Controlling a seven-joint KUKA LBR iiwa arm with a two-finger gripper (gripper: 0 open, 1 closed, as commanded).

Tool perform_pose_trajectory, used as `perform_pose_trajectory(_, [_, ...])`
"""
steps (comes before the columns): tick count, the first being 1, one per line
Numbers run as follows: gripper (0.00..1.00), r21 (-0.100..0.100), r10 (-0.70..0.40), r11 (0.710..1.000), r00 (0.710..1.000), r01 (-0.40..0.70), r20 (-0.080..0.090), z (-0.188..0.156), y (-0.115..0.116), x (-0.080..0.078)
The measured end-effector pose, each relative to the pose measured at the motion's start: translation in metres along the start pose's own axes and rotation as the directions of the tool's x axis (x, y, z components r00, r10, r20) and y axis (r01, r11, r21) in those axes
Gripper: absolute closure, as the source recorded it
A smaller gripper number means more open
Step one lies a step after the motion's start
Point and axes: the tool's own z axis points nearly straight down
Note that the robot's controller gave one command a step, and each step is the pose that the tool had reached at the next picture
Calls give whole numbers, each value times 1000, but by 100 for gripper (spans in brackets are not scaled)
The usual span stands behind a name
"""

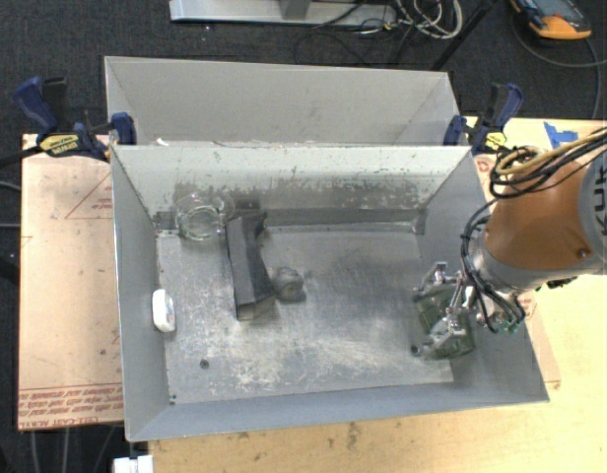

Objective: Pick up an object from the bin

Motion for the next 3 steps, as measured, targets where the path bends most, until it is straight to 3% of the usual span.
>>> perform_pose_trajectory(3, [100, 0, 0, 1000, 1000, 0, 0, 0, 0, 0])
